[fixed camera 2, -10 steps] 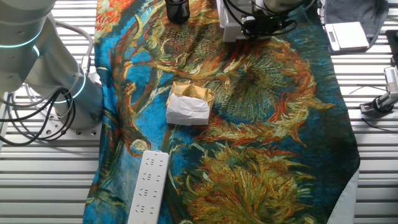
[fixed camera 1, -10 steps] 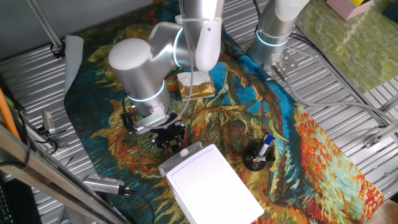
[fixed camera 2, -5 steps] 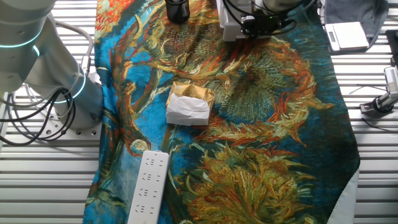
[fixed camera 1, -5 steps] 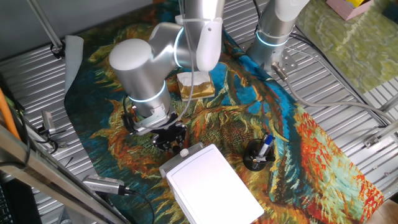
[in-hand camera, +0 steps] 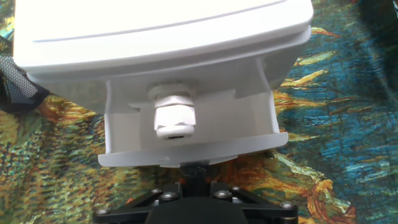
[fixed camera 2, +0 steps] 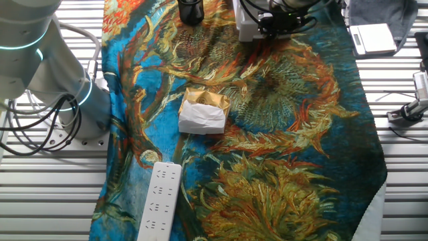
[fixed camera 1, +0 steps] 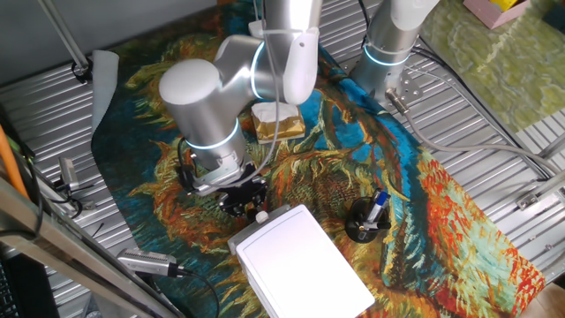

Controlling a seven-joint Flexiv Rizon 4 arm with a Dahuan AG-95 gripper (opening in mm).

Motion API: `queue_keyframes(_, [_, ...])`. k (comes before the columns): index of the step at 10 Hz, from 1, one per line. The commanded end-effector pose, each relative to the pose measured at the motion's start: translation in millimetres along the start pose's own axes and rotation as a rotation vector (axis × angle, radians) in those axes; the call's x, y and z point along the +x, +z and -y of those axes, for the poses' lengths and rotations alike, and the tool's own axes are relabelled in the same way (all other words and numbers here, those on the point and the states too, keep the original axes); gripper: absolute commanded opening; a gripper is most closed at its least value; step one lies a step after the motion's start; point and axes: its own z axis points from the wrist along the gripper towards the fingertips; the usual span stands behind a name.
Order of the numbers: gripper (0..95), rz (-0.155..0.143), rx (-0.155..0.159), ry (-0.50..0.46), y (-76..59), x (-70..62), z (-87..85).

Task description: Grasp the handle and close the drawer

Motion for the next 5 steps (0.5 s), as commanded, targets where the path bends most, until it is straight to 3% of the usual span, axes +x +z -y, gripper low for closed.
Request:
queue_keyframes(1, [0.0, 0.001, 0.001, 0.004, 1.2, -2.8, 1.1])
queue_keyframes(5, [0.0, -0.002, -0.001, 0.004, 2.2, -8.3, 1.0])
